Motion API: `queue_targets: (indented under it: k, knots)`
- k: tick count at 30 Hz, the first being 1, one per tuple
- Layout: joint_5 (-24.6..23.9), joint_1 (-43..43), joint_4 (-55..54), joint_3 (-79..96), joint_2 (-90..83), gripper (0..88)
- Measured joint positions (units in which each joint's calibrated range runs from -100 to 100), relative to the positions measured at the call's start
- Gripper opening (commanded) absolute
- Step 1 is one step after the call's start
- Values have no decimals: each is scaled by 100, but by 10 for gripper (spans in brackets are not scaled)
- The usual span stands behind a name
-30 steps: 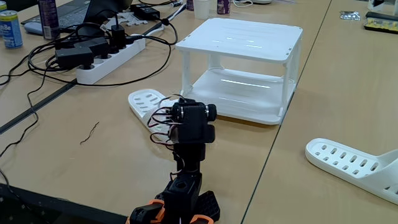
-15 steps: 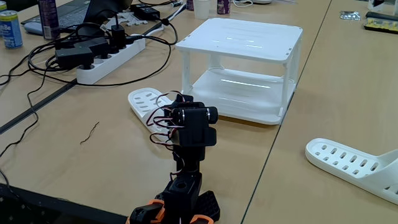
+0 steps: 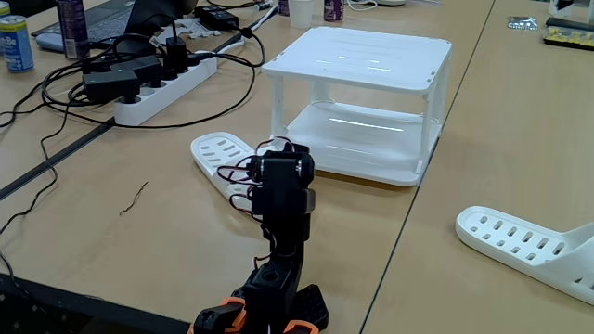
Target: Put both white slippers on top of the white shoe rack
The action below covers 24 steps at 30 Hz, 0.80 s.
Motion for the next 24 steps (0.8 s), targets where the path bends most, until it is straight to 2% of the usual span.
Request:
queue_targets:
  k: [13, 24]
  knots:
    - [0, -367, 0, -36, 338, 143]
    - [0, -532, 0, -1366, 1666, 143]
